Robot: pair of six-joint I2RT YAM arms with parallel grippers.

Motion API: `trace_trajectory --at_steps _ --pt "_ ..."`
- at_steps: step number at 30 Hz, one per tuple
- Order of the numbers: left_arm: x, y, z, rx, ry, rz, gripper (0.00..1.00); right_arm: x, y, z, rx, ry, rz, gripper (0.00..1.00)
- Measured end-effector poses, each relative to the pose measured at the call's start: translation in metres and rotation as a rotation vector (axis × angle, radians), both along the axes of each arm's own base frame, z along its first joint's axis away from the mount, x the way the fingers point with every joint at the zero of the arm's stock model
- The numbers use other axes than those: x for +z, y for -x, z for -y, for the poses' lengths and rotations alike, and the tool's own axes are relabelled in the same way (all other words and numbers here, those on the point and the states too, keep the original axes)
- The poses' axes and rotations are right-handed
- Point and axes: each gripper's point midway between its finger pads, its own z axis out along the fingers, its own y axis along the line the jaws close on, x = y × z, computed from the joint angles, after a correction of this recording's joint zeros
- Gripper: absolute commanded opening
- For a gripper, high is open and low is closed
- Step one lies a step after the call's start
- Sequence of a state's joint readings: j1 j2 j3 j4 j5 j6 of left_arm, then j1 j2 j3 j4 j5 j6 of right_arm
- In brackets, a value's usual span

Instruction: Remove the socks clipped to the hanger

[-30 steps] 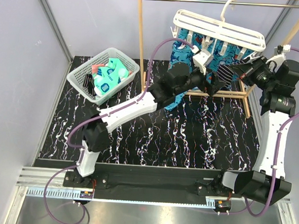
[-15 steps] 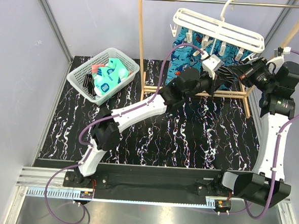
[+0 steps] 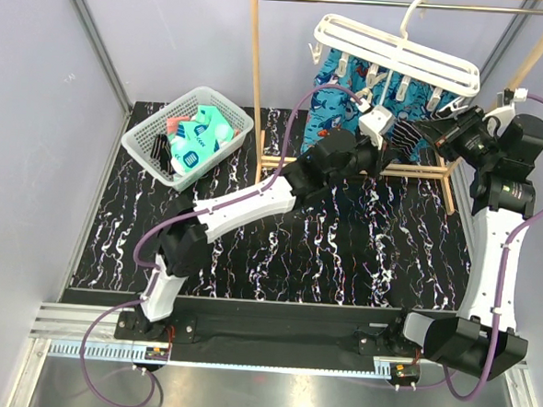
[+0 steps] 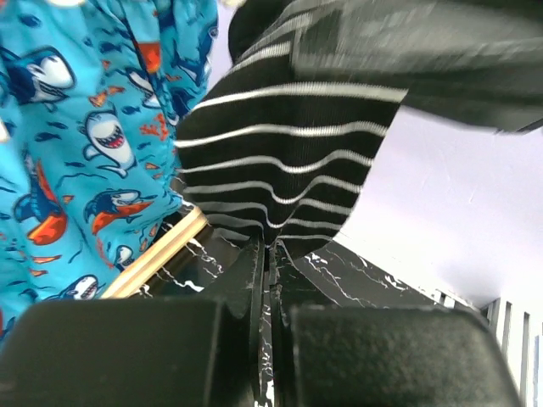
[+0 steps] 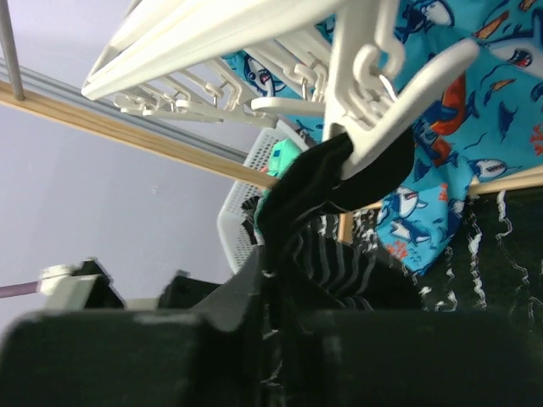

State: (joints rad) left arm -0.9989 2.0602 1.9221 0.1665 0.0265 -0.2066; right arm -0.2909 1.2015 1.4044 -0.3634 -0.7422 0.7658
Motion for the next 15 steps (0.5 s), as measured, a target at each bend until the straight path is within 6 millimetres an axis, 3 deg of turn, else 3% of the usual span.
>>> trace_trajectory --at_steps 3,6,10,15 --pt "0.012 0.003 -0.004 0.014 0.013 0.014 0.0 -0.002 -0.001 0.003 -0.02 0.005 -0.008 0.52" --pt "0.018 0.007 -0.005 0.02 0.012 0.027 0.0 -0.007 -0.002 0.011 -0.07 0.035 -0.035 0.7" --pt "0.016 0.008 -0.005 0.036 -0.008 0.04 0.0 0.002 0.0 0.03 -0.193 0.107 -0.07 0.79" --pt "0.013 0.009 -0.005 0.058 -0.029 0.053 0.0 0.035 0.008 0.061 -0.379 0.216 -0.052 0.8"
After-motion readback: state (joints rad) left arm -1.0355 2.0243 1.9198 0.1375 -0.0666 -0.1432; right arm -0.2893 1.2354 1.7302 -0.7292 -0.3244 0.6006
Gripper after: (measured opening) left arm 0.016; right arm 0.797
